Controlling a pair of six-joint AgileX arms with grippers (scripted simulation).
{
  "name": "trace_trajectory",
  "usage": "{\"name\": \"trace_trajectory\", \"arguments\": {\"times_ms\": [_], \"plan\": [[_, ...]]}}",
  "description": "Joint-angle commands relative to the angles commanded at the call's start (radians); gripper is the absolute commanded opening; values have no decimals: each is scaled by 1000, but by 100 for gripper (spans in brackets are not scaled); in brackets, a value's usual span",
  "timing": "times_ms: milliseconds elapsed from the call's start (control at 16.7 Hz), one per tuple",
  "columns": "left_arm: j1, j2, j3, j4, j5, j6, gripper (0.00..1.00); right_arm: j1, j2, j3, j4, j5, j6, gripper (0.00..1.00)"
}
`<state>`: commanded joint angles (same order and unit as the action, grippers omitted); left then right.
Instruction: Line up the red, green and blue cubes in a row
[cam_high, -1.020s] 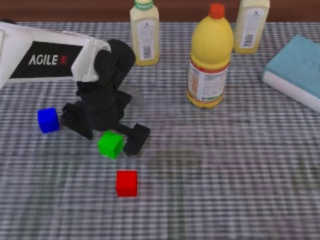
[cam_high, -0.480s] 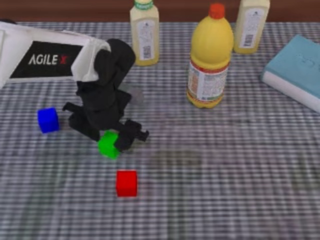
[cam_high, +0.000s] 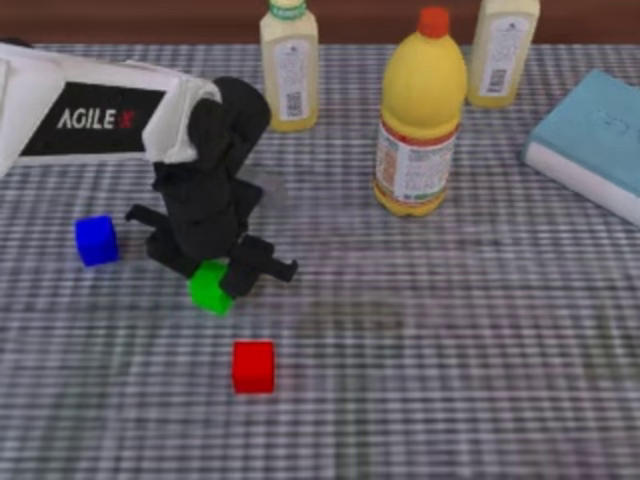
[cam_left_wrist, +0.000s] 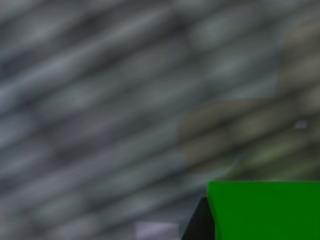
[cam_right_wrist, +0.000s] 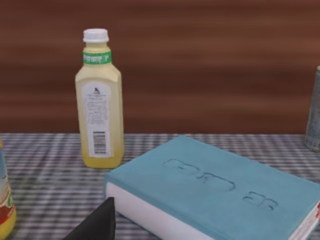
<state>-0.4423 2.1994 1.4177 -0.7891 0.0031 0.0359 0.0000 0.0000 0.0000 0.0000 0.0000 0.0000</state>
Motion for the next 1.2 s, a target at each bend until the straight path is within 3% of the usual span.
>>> {"name": "trace_trajectory", "arguments": {"times_ms": [300,720,1020,1200], "plan": [[0,-45,29,-32,1,-1,0,0,0,0,0,0,0,100],[16,-132,155,-251,0,-2,0,0,0,0,0,0,0,100],[10,-132,158,-254,0,-2,0,0,0,0,0,0,0,100],[-26,-122,177,-266,-3,-70,0,0,0,0,0,0,0,100]]}}
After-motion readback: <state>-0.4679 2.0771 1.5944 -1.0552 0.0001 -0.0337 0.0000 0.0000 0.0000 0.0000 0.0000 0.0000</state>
